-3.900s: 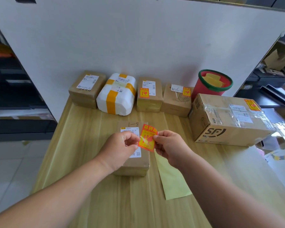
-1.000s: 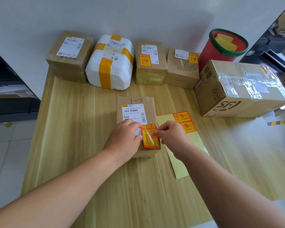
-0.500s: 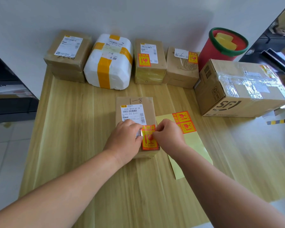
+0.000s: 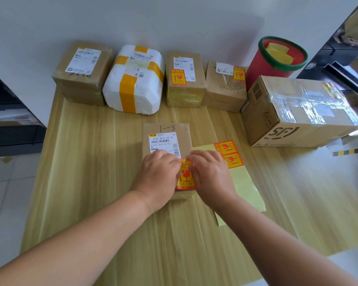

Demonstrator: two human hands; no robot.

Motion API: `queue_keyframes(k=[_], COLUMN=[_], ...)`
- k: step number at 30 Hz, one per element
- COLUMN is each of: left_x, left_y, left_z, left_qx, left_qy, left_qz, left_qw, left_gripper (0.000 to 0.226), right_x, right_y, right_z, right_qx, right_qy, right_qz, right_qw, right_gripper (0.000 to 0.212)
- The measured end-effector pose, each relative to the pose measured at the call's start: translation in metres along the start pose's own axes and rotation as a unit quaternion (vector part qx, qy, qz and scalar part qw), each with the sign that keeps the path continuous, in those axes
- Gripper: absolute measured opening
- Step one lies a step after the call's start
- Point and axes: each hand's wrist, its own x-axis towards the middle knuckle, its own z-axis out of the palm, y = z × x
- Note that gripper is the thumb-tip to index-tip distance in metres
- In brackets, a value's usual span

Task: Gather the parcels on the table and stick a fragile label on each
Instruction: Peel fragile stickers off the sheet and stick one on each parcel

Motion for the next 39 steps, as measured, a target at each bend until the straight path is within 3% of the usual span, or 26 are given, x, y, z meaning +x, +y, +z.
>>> queue_keyframes(k=[5, 14, 22, 28, 34, 39], left_x=[-0.005, -0.014, -0.023, -0.034, -0.041, -0.054], left_y=[-0.002, -0.005, -0.008, -0.006, -0.008, -0.015], left_z=[0.012, 0.015, 0.020, 0.024, 0.024, 0.022], left_qx=[0.080, 0.063, 0.122, 0.120, 0.154, 0.171], left_qy=[-0.021, -0.062, -0.069, -0.049, -0.071, -0.057], left_qz=[0.043, 0.030, 0.045, 0.106, 0.124, 0.177], left_qw=[0.996, 0.996, 0.989, 0.986, 0.978, 0.968], left_gripper=[0.032, 0.048, 0.054, 0.051, 0.055, 0.055], right_x=[-0.013, -0.022, -0.030, -0.047, -0.059, -0.078], right_y=[0.013, 0.018, 0.016, 0.014, 0.014, 0.014], right_z=[0.008, 0.012, 0.010, 0.008, 0.015, 0.016], right_qx=[-0.055, -0.049, -0.053, -0.084, -0.100, -0.140], right_qy=[-0.055, -0.136, -0.177, -0.124, -0.154, -0.130], right_qz=[-0.032, -0.005, -0.002, -0.047, -0.045, -0.100], right_qw=[0.996, 0.990, 0.983, 0.988, 0.982, 0.977], right_gripper=[0.040, 0.060, 0.070, 0.052, 0.059, 0.059])
